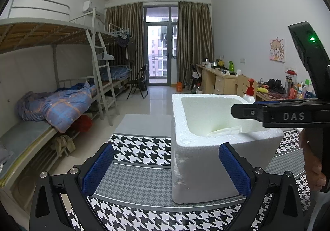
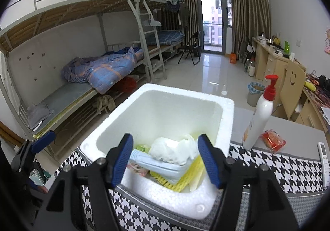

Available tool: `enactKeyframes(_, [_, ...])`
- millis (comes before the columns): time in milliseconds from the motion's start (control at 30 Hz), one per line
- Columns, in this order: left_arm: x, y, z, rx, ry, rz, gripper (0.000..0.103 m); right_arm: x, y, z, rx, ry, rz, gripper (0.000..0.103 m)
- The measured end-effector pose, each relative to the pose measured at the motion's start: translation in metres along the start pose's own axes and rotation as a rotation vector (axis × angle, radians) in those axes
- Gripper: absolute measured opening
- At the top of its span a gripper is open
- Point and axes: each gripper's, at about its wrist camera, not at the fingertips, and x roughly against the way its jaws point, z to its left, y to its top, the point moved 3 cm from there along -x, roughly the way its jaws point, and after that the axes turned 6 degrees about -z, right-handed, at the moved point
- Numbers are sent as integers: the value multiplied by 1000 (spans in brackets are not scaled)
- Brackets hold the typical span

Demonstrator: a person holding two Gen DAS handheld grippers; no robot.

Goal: Organize soft objects

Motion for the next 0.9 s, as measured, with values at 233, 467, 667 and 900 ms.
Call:
enactKeyframes(233, [5,3,-3,-6,-10,-6,102,17,1,-6,-8,-7,-38,70])
enactKeyframes(467, [14,7,-21,-20,-35,-19,102,41,-3,-16,-16,-3,-108,80])
enactKeyframes(667, [23,15,-30,-17,-46,-44,102,59,-9,-28,-8,-44,-176,99])
enactKeyframes(900, [36,22,-48,-23,-62,-76,102,80,-19,-36,-24,-58,-229,102])
